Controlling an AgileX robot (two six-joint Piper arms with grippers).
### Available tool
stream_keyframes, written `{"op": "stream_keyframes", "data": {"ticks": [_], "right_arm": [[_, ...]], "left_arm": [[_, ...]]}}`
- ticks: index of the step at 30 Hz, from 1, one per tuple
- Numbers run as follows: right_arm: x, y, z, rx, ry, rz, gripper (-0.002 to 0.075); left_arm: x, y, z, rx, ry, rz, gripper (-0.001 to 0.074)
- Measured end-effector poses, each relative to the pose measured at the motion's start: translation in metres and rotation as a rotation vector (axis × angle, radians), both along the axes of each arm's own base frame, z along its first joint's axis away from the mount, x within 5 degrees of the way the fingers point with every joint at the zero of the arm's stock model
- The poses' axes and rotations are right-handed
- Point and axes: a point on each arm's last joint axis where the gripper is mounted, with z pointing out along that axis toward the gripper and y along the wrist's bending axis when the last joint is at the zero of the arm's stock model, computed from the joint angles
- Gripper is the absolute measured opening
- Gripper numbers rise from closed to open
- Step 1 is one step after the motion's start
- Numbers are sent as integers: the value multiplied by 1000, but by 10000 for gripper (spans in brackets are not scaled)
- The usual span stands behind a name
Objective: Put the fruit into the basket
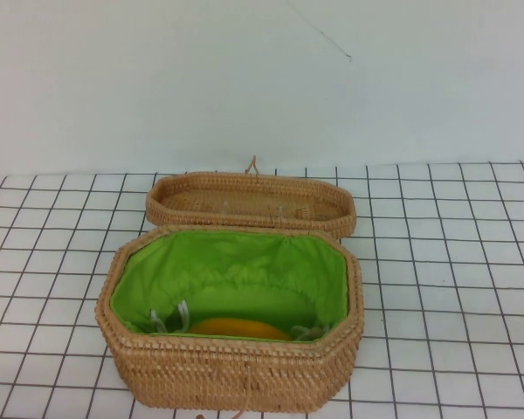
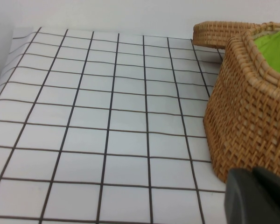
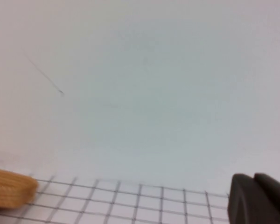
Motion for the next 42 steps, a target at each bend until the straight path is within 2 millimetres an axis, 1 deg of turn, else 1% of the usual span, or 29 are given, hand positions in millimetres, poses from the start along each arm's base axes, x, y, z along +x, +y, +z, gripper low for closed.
{"op": "stream_keyframes", "data": {"ticks": [3, 5, 6, 7, 11, 13, 24, 28, 31, 34, 37, 42], "right_arm": [[-7, -2, -33, 0, -2, -51, -1], [-7, -3, -52, 13, 25, -64, -1], [-6, -3, -57, 27, 56, -61, -1], [-6, -2, -59, 39, 80, -51, -1], [-6, 7, -74, 36, 259, 37, -1], [-7, 8, -77, 34, 292, 53, -1], [-8, 10, -81, 35, 338, 75, -1], [-8, 10, -83, 68, 358, 73, -1], [-9, 9, -85, 111, 376, 50, -1], [-9, 3, -84, 87, 367, -5, -1], [-9, 0, -84, 102, 366, -26, -1], [-9, 2, -84, 106, 367, 29, -1]], "left_arm": [[0, 0, 0, 0, 0, 0, 1], [0, 0, 0, 0, 0, 0, 1], [0, 0, 0, 0, 0, 0, 1], [0, 0, 0, -2, 0, 0, 1], [0, 0, 0, 3, 0, 2, 1], [0, 0, 0, 1, 0, 2, 1], [0, 0, 0, -1, 0, 2, 1], [0, 0, 0, -1, 0, 2, 1], [0, 0, 0, -1, 0, 2, 1], [0, 0, 0, -1, 0, 2, 1], [0, 0, 0, -1, 0, 2, 1], [0, 0, 0, -1, 0, 2, 1]]}}
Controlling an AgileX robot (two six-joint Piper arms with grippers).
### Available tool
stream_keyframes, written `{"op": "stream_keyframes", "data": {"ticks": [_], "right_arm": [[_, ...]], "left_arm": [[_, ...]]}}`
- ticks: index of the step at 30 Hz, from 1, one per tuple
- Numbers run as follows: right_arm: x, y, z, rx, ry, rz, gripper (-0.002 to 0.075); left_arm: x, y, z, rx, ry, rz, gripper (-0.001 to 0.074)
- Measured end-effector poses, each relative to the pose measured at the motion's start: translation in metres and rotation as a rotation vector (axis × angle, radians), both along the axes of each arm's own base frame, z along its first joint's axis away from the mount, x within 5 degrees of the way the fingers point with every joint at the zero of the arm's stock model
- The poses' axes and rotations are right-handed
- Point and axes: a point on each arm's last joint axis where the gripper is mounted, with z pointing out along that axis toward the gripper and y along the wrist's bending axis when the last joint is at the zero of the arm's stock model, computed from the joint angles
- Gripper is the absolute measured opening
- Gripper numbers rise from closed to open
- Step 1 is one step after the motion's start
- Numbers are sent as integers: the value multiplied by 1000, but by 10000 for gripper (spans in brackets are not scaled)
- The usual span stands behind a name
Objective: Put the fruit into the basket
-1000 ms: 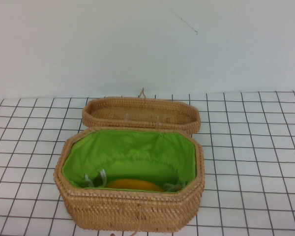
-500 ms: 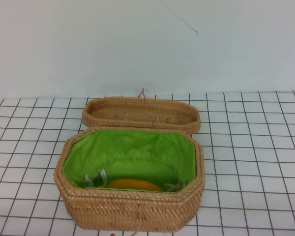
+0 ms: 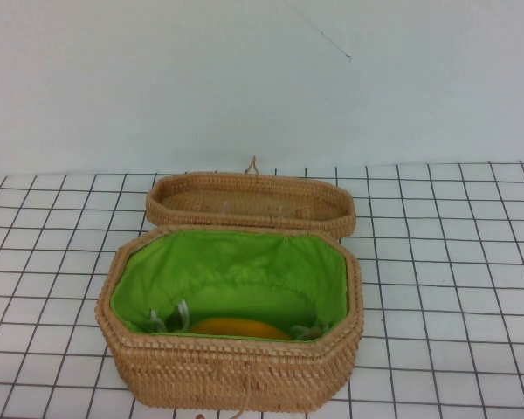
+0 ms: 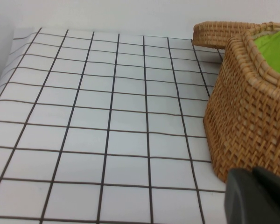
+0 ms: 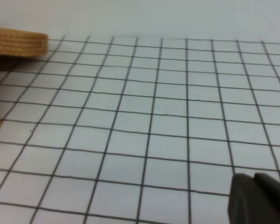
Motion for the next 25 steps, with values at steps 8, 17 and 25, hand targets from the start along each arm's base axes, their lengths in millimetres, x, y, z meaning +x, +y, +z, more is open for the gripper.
{"op": "stream_keyframes", "data": {"ticks": [8, 17, 25], "right_arm": [[0, 1, 0, 43, -5, 0, -2], [1, 1, 3, 69, -37, -7, -2], [1, 1, 3, 69, -37, -7, -2]], "left_arm": [[0, 0, 0, 0, 0, 0, 1], [0, 0, 0, 0, 0, 0, 1], [0, 0, 0, 0, 0, 0, 1]]}}
